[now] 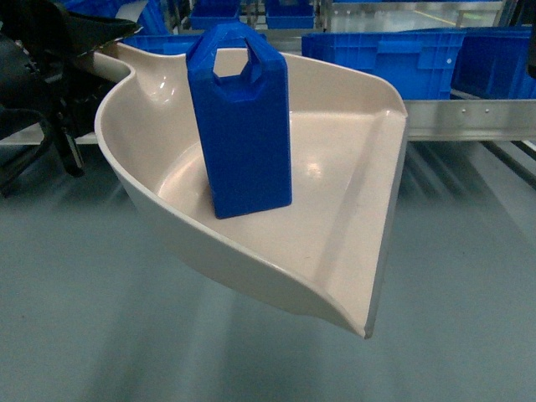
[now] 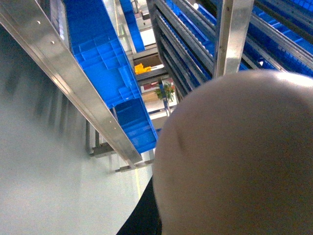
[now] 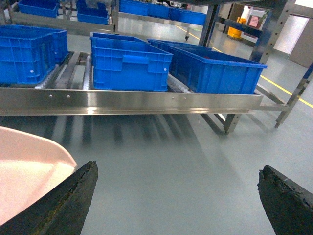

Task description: Place part in tray to right shelf

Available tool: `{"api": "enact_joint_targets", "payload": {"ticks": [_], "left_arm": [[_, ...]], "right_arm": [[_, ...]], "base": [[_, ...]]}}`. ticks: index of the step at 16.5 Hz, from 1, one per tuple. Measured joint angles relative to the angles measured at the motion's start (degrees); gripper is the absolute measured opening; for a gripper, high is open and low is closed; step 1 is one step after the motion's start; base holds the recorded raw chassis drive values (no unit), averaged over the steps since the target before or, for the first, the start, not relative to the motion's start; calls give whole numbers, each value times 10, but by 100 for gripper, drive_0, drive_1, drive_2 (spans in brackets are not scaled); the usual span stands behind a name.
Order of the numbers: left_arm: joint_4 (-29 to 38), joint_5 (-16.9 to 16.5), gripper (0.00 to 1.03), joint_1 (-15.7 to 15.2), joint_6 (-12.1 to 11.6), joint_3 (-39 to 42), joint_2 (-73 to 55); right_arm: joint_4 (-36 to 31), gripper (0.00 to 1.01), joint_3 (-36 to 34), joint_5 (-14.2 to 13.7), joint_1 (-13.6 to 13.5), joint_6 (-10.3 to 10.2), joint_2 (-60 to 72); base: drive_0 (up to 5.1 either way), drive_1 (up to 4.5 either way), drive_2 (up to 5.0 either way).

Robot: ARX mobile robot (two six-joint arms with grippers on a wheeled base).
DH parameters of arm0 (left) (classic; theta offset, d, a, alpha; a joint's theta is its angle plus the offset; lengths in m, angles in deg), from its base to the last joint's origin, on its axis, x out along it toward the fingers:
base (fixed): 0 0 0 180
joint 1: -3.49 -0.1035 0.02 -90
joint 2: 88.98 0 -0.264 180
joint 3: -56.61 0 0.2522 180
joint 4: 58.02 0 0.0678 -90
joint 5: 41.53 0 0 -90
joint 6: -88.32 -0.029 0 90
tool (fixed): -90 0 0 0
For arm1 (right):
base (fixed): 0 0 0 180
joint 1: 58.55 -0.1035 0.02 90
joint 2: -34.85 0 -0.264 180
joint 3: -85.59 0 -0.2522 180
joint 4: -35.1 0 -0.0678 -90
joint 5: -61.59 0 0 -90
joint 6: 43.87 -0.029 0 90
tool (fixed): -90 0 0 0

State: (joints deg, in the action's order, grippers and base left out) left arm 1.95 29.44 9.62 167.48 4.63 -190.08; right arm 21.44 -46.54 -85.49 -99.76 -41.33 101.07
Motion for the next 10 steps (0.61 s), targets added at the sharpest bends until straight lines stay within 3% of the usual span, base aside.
{"api": "enact_joint_targets", "payload": {"ticks": [10], "left_arm": [[-3, 1, 13, 0, -1, 0, 0]], "right_arm": [[0, 98, 0, 1, 0, 0, 0]], "base": [[9, 391, -374]]}}
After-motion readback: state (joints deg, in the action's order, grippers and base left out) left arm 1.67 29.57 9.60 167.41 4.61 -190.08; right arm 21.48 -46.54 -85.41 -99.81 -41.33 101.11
